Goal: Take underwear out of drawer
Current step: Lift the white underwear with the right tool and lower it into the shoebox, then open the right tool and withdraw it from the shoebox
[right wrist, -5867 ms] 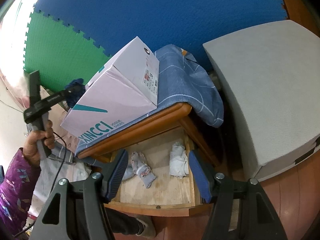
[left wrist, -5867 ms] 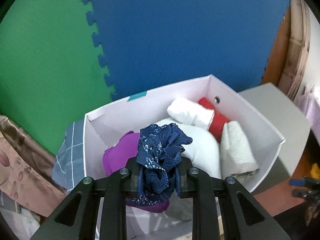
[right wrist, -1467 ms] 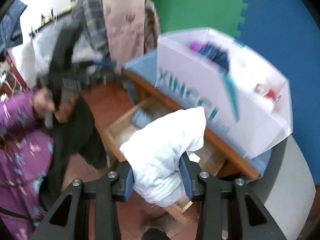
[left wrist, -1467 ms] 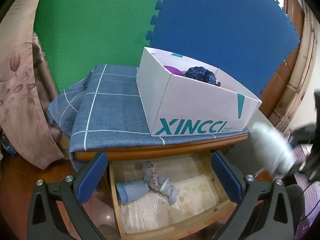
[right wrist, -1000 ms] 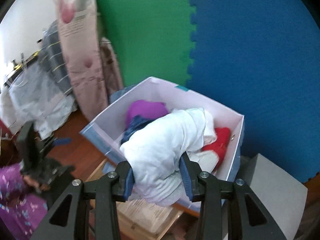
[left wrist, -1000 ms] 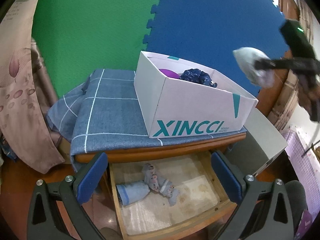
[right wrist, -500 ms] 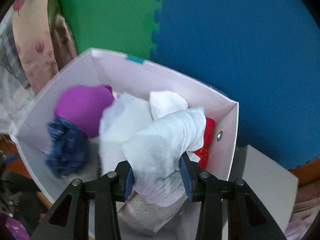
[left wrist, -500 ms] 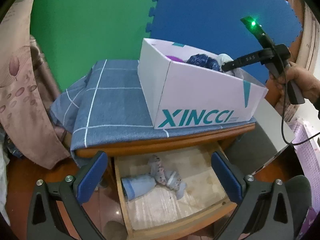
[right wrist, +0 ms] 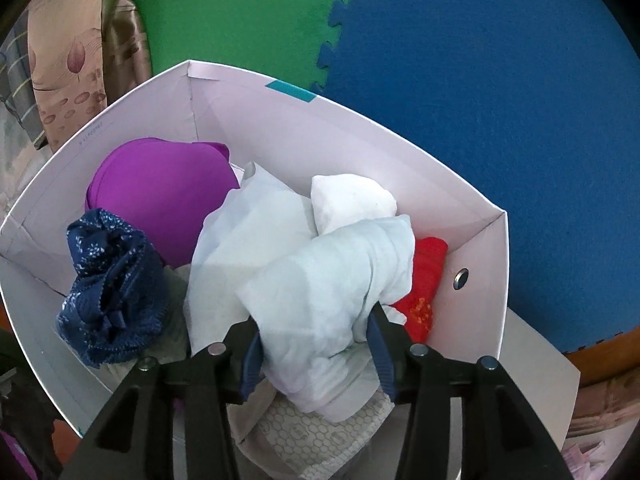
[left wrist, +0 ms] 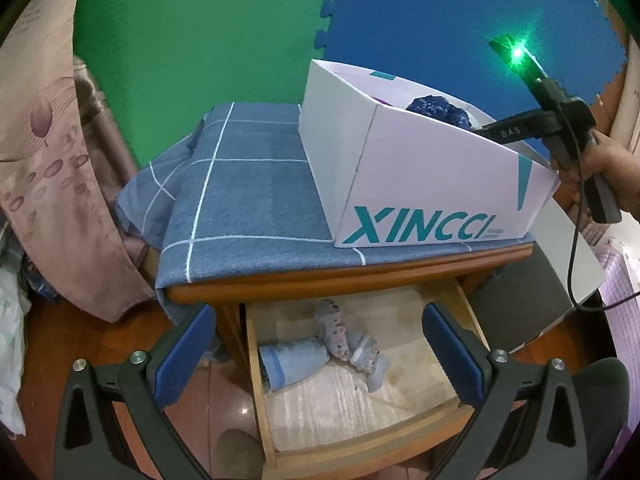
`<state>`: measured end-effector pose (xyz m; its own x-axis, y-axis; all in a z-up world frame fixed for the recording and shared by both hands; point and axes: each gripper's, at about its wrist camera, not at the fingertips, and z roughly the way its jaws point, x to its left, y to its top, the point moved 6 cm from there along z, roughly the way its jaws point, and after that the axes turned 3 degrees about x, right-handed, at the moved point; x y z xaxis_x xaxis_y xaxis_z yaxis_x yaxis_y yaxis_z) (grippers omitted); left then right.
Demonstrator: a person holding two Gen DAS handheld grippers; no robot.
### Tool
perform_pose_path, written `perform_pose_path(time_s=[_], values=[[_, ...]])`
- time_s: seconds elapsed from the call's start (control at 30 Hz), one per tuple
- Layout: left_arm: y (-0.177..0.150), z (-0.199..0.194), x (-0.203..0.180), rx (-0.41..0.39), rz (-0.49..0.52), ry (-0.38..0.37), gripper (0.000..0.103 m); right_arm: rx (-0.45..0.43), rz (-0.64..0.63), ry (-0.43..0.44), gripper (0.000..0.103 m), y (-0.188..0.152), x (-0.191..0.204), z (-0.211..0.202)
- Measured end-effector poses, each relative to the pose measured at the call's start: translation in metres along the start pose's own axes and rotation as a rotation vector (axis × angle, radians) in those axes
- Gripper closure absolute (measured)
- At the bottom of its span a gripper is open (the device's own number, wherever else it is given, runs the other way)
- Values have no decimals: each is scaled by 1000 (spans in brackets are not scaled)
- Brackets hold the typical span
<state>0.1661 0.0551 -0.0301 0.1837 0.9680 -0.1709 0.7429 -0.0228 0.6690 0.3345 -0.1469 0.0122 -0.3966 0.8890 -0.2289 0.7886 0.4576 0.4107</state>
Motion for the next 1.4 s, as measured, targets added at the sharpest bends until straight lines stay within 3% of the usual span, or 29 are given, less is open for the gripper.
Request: perform_pose_path(time_s=[0.37, 0.5, 0.63, 0.83, 0.97, 1.17, 1.27, 1.4], values=[[1, 3, 4, 16, -15, 20, 0, -139, 44, 19, 48, -7, -3, -29], [0, 5, 2, 20, -2, 33, 0, -247, 52, 18, 48, -13, 1, -57], [-1, 5, 0, 21, 9, 41, 0, -396, 101, 73, 48, -23, 6, -98], [-2, 5, -2, 23, 23, 54, 0, -557, 194, 200, 47, -74, 27, -143], [-3, 5, -3, 24, 32, 61, 0, -558, 222, 236, 47, -131, 48, -145], [-5, 5, -8, 24, 59, 81, 0, -430, 384, 324, 47, -205, 54, -98], [-7, 7, -14, 25, 98, 106, 0, -363, 458, 351, 47, -224, 49, -79], [-11, 9, -24, 30, 167, 150, 0, -371, 507, 378, 47, -232, 38, -77]])
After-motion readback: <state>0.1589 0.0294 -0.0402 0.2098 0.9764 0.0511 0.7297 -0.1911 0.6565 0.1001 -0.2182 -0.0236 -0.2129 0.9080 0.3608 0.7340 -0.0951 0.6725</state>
